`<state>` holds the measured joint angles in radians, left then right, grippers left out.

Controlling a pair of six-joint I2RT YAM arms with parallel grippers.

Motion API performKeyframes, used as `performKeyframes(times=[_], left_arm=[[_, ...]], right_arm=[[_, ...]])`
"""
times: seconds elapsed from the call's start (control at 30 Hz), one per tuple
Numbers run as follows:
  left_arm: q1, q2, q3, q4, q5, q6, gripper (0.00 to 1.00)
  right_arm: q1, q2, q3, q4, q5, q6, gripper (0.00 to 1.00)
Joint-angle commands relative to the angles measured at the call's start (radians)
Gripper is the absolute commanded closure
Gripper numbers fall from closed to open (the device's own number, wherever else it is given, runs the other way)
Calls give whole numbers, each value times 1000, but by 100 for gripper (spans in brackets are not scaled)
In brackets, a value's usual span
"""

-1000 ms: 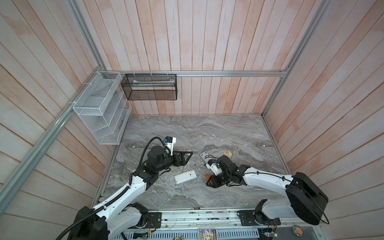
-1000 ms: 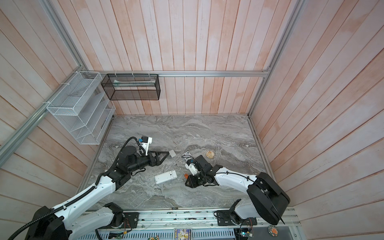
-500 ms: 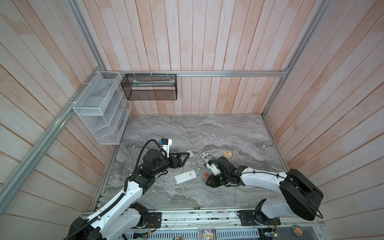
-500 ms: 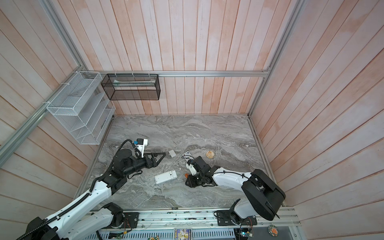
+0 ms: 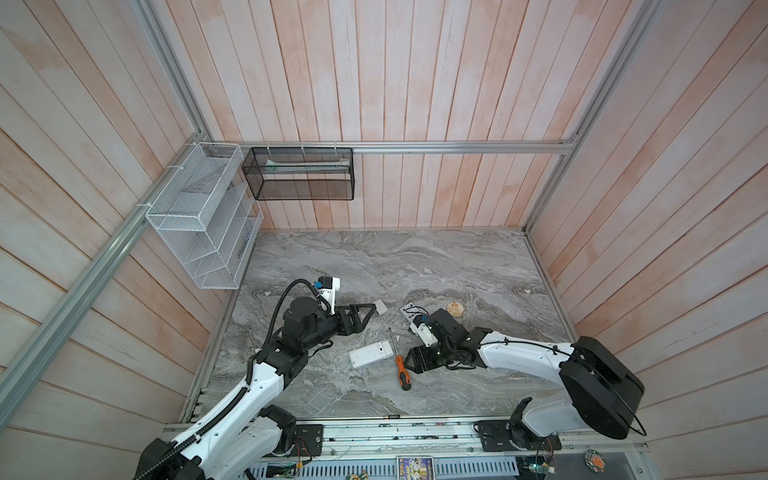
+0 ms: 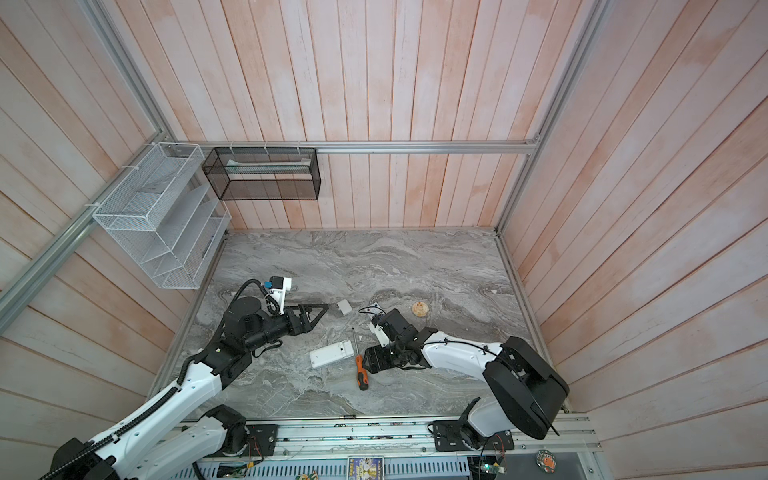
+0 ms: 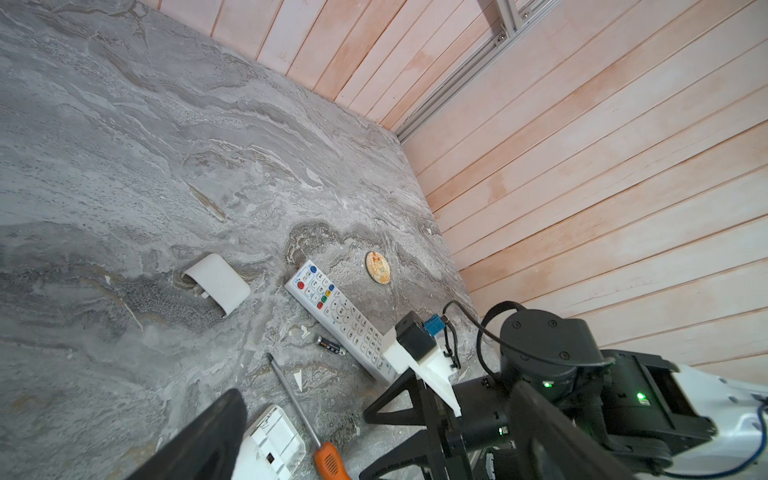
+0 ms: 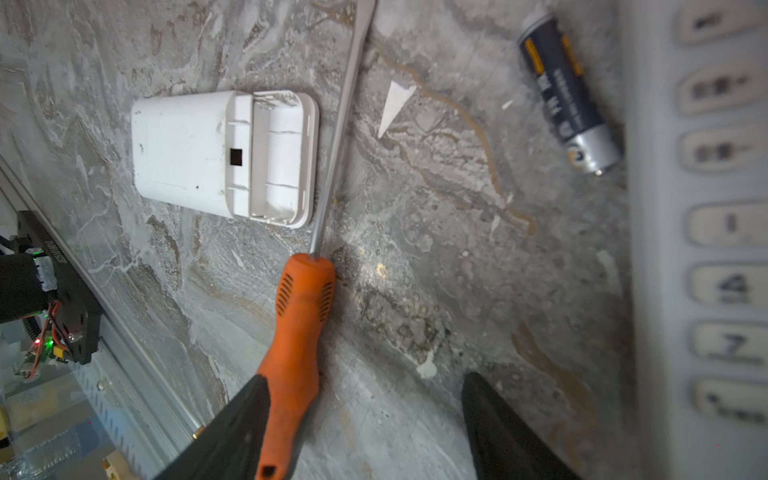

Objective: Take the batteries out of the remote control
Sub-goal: 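Move the right gripper over the white remote control and lower onto it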

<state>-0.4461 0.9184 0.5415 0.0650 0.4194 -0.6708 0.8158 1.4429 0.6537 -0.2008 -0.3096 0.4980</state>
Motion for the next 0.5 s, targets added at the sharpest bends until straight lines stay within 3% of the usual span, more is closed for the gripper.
performKeyframes(times=[0.0,0.17,0.2,0.3,0.4,0.47], left_arm=[[9,-20,-14,-8,14,5,0],[19,-21,-10,-15,25,10,0],[22,-18,-8,-16,28,13,0],[28,-15,-6,-15,36,16,0],[33,-18,-14,-15,35,27,0],[36,-23,-21,-8,30,34,0]], right_arm=[[4,12,28,-92,43,-8,24],[11,-37,103,-171,86,-15,23],[14,-60,124,-191,113,-17,17],[22,-158,180,-228,236,-15,4],[22,-286,190,-223,413,35,2],[12,-365,164,-228,546,140,2]])
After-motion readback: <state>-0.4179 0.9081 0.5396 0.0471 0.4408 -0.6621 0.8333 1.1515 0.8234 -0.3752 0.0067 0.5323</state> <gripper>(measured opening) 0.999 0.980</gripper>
